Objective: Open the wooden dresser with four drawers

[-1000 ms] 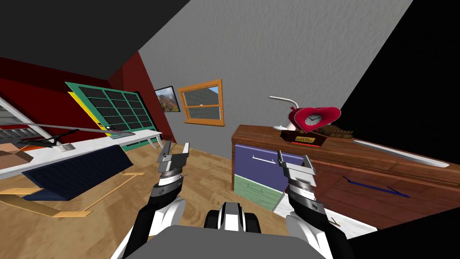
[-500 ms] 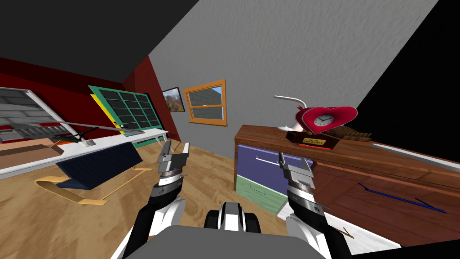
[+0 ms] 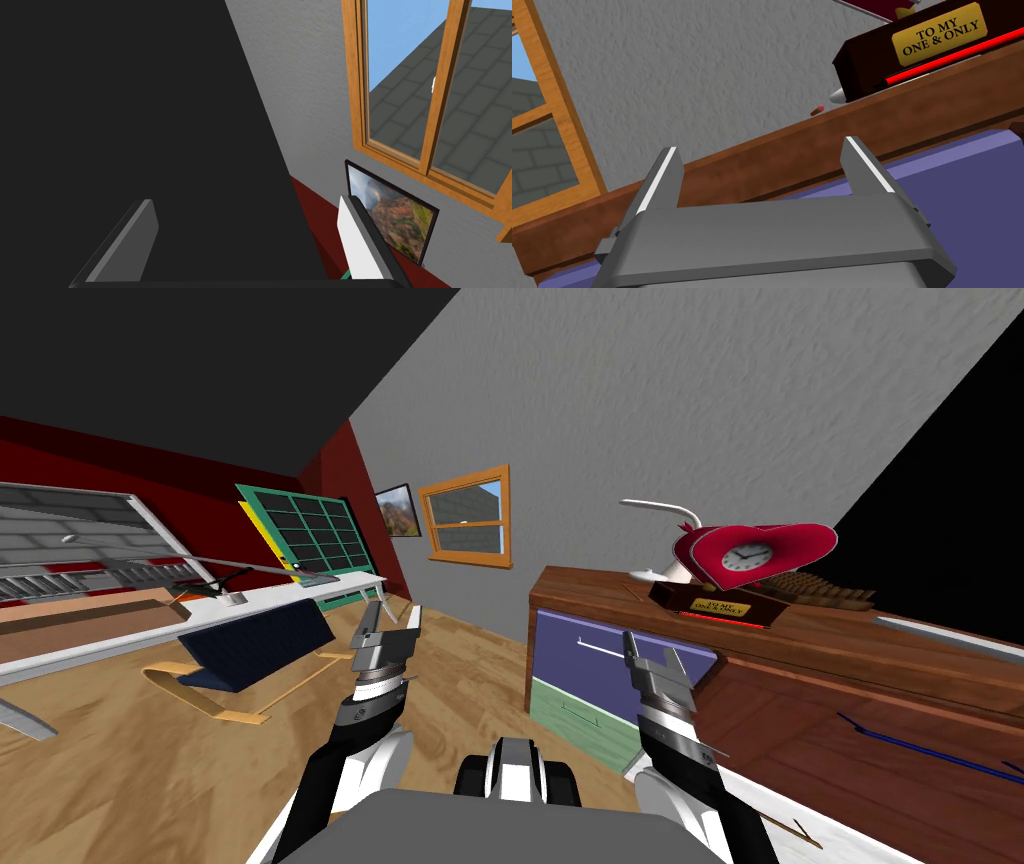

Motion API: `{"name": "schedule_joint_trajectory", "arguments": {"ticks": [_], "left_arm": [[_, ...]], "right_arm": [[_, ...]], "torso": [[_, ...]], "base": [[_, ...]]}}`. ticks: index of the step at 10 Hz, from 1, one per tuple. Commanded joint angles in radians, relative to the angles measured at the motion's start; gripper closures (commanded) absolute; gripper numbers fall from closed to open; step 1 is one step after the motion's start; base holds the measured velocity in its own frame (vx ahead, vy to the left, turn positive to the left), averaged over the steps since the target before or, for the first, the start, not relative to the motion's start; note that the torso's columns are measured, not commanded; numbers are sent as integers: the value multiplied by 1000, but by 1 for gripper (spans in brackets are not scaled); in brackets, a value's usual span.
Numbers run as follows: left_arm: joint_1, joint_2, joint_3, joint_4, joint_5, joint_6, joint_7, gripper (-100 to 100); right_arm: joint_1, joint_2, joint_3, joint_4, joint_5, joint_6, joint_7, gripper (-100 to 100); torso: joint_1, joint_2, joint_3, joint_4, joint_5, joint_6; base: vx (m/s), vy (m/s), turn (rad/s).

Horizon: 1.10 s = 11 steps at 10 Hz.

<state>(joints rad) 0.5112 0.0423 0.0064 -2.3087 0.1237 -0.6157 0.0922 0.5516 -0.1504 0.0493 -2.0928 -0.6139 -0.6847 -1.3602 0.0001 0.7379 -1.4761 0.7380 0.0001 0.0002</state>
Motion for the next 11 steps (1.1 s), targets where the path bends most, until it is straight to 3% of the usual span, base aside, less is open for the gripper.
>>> {"name": "schedule_joint_trajectory", "arguments": {"ticks": [1,11], "left_arm": [[0,0,0,0,0,0,0,0],[0,0,0,0,0,0,0,0]], "right_arm": [[7,5,5,22,-36,-3,-69,-100],[18,20,18,105,-155,-7,-349,-100]], "torso": [[-1,0,0,0,0,0],[0,0,0,0,0,0]], "base": [[-2,15,164],[-2,15,87]]}}
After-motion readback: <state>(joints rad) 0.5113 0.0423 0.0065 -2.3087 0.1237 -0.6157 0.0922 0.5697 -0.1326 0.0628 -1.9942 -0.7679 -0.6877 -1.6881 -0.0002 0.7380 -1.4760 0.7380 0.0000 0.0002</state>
